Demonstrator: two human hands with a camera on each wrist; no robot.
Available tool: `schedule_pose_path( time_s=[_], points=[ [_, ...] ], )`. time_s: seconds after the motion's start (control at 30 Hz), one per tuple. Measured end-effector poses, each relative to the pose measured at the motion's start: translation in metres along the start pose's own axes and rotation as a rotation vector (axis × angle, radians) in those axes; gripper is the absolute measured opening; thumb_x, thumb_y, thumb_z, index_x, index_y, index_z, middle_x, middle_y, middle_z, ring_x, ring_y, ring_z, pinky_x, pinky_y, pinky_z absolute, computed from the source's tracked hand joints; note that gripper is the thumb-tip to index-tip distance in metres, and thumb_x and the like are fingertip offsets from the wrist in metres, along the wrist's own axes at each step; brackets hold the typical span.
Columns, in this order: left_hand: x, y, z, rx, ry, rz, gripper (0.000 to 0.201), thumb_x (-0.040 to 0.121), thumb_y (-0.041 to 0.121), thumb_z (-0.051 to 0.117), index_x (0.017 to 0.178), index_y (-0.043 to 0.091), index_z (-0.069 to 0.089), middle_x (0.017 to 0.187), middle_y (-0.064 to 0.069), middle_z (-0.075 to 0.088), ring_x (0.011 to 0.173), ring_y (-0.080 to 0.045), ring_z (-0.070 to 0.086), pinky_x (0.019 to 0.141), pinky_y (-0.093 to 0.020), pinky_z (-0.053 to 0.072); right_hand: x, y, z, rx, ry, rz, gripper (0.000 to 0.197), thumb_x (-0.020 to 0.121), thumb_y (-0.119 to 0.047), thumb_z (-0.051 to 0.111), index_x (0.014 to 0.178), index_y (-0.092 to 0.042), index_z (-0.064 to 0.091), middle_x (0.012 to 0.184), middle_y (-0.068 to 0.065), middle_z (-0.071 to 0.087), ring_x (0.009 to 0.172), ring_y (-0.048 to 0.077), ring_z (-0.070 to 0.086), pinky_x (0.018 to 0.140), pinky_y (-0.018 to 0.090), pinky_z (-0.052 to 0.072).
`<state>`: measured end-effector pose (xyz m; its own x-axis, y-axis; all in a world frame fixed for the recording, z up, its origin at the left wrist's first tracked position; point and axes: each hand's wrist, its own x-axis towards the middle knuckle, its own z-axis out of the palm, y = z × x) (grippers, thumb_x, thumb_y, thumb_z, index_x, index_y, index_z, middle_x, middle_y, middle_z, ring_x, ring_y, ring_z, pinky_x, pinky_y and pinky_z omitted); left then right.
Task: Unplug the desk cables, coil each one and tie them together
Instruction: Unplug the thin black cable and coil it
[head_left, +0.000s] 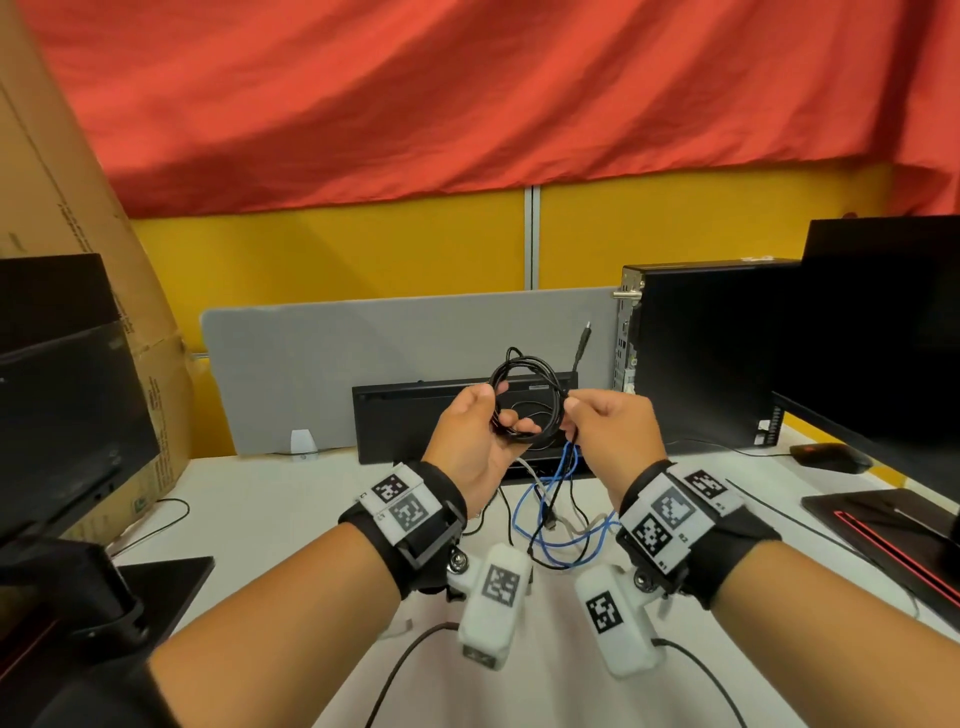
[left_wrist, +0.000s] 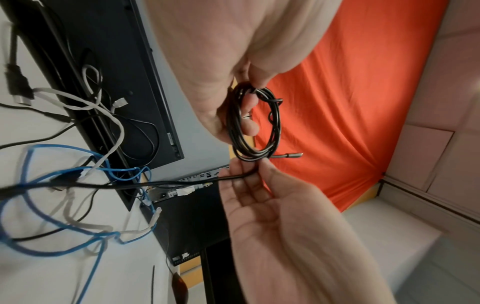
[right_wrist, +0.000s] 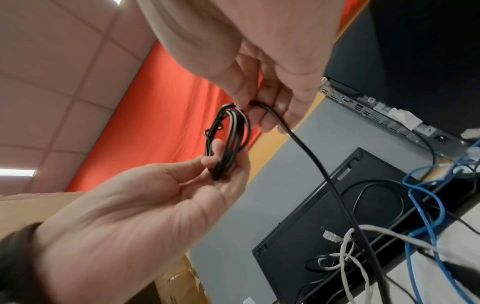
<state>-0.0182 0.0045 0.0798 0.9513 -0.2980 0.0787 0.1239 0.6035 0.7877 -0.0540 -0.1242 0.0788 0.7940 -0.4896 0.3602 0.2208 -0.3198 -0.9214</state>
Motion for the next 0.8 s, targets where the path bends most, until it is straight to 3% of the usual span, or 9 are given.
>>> schedule_pose_path(
  time_s=[0.13, 0.27, 0.37, 0.47, 0.53, 0.6, 0.63, 0.7, 0.8],
  points=[
    [-0.001, -0.008, -0.002, 0.032, -0.038, -0.019, 0.021, 0.105, 0.018, 0.035, 0.109, 0.007, 0.052, 0.069, -0.009, 0.05, 0.069, -0.025, 0.06, 0.085, -0.044, 0.057, 0.006, -0.003, -0.001, -0.117, -0.076, -0.079, 0.03, 0.096, -0.011, 0.045, 0.085, -0.004, 0.072, 0.073, 0.014, 0.066, 0.069, 0.027, 0.058, 0.068, 0.038, 0.052],
    [-0.001, -0.007, -0.003, 0.101, -0.035, -0.024, 0.02, 0.105, 0.016, 0.037, 0.112, 0.007, 0.054, 0.08, -0.012, 0.061, 0.081, -0.029, 0.067, 0.078, -0.041, 0.059, 0.007, -0.004, -0.008, -0.234, -0.106, -0.189, 0.03, 0.098, -0.014, 0.044, 0.089, -0.01, 0.072, 0.075, 0.006, 0.067, 0.067, 0.017, 0.058, 0.064, 0.028, 0.047],
    [-0.001, 0.001, -0.004, 0.465, 0.025, 0.033, 0.023, 0.101, 0.013, 0.045, 0.119, 0.008, 0.059, 0.101, -0.012, 0.066, 0.091, -0.023, 0.069, 0.081, -0.033, 0.059, 0.013, -0.007, -0.013, -0.295, -0.102, -0.195, 0.03, 0.099, -0.014, 0.043, 0.084, -0.007, 0.068, 0.068, 0.001, 0.061, 0.063, 0.016, 0.055, 0.062, 0.028, 0.047],
    [0.003, 0.008, -0.007, 1.039, 0.058, 0.261, 0.051, 0.096, 0.017, 0.058, 0.144, 0.019, 0.042, 0.136, -0.005, 0.049, 0.114, -0.019, 0.056, 0.099, -0.037, 0.05, 0.019, -0.011, -0.017, -0.395, -0.167, -0.209, 0.03, 0.099, -0.013, 0.042, 0.078, -0.008, 0.062, 0.067, 0.004, 0.055, 0.063, 0.017, 0.051, 0.056, 0.026, 0.04],
    [0.003, 0.013, -0.006, 1.346, 0.014, 0.524, 0.07, 0.093, 0.023, 0.062, 0.152, 0.023, 0.023, 0.154, -0.001, 0.025, 0.136, -0.021, 0.032, 0.114, -0.038, 0.032, 0.022, -0.013, -0.019, -0.483, -0.253, -0.2, 0.028, 0.1, -0.014, 0.042, 0.081, -0.007, 0.062, 0.07, 0.006, 0.056, 0.067, 0.02, 0.052, 0.061, 0.029, 0.043],
    [0.005, 0.02, -0.002, 1.607, -0.092, 0.797, 0.076, 0.092, 0.027, 0.062, 0.153, 0.025, 0.016, 0.16, 0.003, 0.01, 0.145, -0.022, 0.009, 0.116, -0.04, 0.018, 0.022, -0.015, -0.02, -0.567, -0.353, -0.198, 0.026, 0.1, -0.015, 0.043, 0.086, -0.009, 0.065, 0.072, 0.003, 0.056, 0.067, 0.018, 0.052, 0.059, 0.027, 0.041],
    [0.006, 0.023, 0.001, 1.75, -0.159, 0.871, 0.072, 0.093, 0.03, 0.06, 0.152, 0.024, 0.02, 0.16, 0.002, 0.013, 0.146, -0.023, 0.008, 0.116, -0.042, 0.016, 0.021, -0.015, -0.021, -0.597, -0.395, -0.203, 0.025, 0.099, -0.015, 0.043, 0.086, -0.012, 0.065, 0.071, 0.001, 0.056, 0.066, 0.016, 0.051, 0.057, 0.026, 0.038],
    [0.009, 0.026, 0.005, 1.992, -0.31, 0.869, 0.053, 0.096, 0.033, 0.054, 0.145, 0.019, 0.039, 0.145, -0.004, 0.044, 0.138, -0.028, 0.028, 0.112, -0.042, 0.025, 0.019, -0.017, -0.021, -0.63, -0.442, -0.223, 0.027, 0.099, -0.014, 0.045, 0.078, -0.019, 0.061, 0.069, 0.0, 0.056, 0.065, 0.016, 0.051, 0.054, 0.024, 0.036],
    [0.009, 0.026, 0.009, 2.063, -0.425, 0.596, 0.028, 0.102, 0.028, 0.044, 0.119, 0.011, 0.058, 0.1, -0.007, 0.062, 0.098, -0.026, 0.057, 0.082, -0.034, 0.043, 0.019, -0.017, -0.024, -0.605, -0.458, -0.258, 0.023, 0.098, -0.014, 0.049, 0.092, -0.019, 0.071, 0.076, 0.001, 0.063, 0.068, 0.014, 0.057, 0.06, 0.023, 0.043]
  ],
)
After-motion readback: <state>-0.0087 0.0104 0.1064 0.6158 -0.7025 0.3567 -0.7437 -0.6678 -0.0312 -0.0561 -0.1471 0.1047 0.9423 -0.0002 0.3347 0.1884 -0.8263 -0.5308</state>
